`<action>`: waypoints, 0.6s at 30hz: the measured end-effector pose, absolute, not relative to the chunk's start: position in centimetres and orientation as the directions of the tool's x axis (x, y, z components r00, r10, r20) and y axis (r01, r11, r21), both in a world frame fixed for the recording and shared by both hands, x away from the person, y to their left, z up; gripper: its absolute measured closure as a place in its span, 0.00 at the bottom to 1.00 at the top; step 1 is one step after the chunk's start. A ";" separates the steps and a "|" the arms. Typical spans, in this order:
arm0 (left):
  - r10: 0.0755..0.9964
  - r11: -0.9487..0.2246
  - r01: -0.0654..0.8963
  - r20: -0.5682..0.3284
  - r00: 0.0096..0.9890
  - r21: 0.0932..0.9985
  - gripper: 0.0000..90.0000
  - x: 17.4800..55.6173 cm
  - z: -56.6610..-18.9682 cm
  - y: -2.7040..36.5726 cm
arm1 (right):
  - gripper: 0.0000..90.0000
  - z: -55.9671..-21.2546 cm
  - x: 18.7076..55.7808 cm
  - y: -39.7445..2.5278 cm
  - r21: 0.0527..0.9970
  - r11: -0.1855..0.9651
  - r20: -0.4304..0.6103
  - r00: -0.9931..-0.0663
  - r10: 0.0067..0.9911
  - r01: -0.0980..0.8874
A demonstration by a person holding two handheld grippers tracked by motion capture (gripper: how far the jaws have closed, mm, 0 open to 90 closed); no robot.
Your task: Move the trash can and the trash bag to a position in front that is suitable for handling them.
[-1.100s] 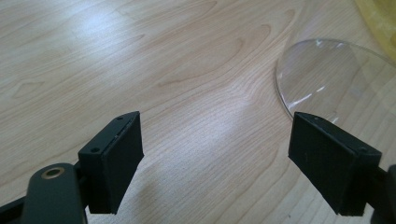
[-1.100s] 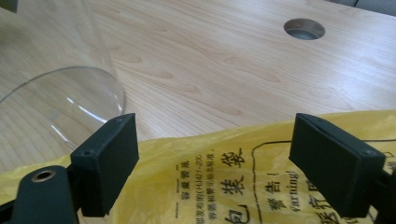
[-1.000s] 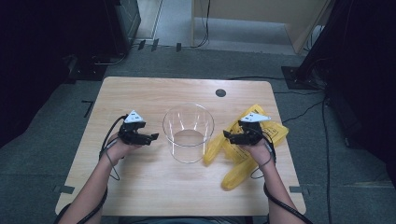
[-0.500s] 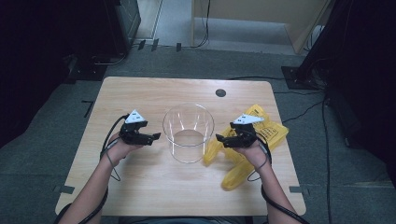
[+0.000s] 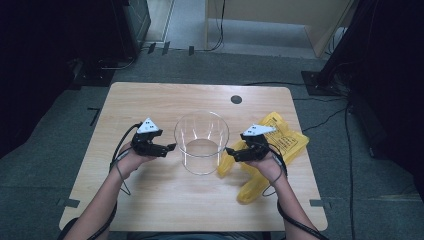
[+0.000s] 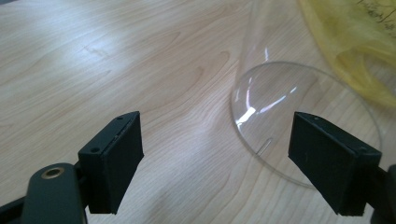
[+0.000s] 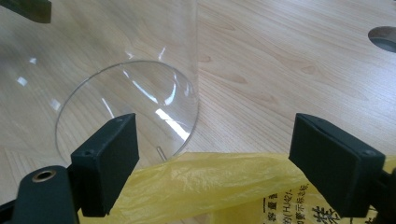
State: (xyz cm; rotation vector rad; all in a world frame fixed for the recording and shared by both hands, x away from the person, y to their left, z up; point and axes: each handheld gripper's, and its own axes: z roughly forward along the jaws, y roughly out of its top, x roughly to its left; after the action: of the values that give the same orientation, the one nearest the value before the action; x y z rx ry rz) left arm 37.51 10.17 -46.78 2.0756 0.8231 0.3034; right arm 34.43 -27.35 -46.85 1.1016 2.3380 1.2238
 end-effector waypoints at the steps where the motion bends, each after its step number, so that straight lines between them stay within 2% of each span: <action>1: 0.653 -0.413 0.444 -0.081 0.753 0.795 0.19 37.5 -46.8 10.2 | 0.18 -46.9 34.4 -27.3 0.793 0.350 0.096 -0.670 0.737 0.498; 18: 0.713 -0.357 0.495 -0.111 0.693 0.792 0.19 38.0 -46.7 10.7 | 0.18 -46.8 34.8 -26.2 0.809 0.320 0.094 -0.645 0.758 0.494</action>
State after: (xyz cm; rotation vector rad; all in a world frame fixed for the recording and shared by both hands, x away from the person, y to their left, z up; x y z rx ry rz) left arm 37.97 10.73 -46.71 2.0320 0.9256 0.3172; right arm 34.78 -26.23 -46.78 1.1248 2.2879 1.2370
